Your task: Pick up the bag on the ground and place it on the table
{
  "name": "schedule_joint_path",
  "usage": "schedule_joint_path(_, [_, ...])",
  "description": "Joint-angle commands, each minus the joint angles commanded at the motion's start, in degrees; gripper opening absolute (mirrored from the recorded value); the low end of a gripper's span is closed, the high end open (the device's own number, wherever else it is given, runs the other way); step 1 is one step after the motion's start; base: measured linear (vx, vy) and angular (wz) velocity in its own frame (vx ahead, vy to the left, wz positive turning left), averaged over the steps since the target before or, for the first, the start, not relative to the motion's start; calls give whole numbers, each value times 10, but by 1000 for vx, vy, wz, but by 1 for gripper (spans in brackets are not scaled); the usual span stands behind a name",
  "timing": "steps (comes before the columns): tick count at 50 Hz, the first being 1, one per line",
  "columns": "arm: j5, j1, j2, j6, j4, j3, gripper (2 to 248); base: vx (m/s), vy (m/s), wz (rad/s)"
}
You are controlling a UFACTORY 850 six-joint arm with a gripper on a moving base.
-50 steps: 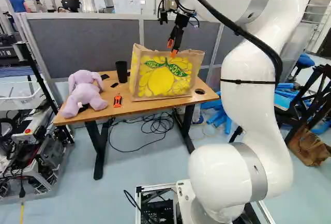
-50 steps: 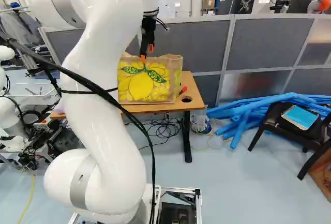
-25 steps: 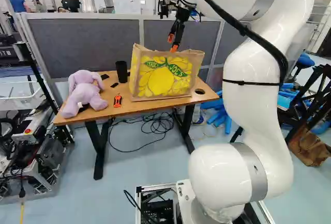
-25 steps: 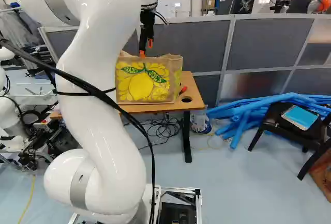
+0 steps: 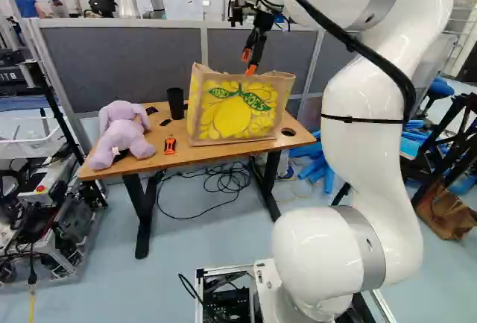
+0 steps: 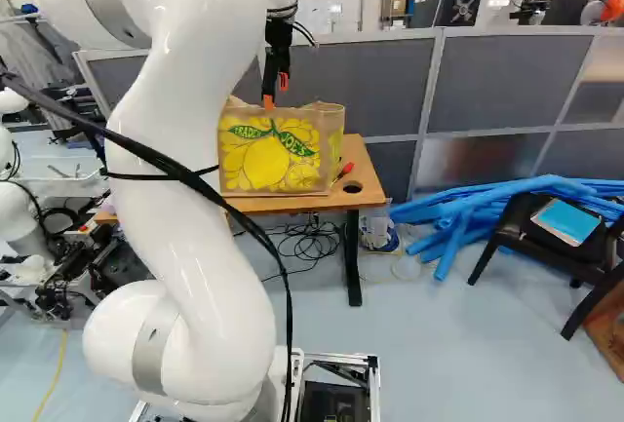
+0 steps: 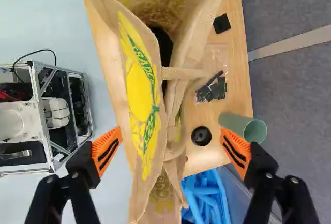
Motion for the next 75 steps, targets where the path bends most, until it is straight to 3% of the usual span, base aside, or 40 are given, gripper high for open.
schedule_joint_path(75, [0,0,0,0,0,0,247,-114,-4,13])
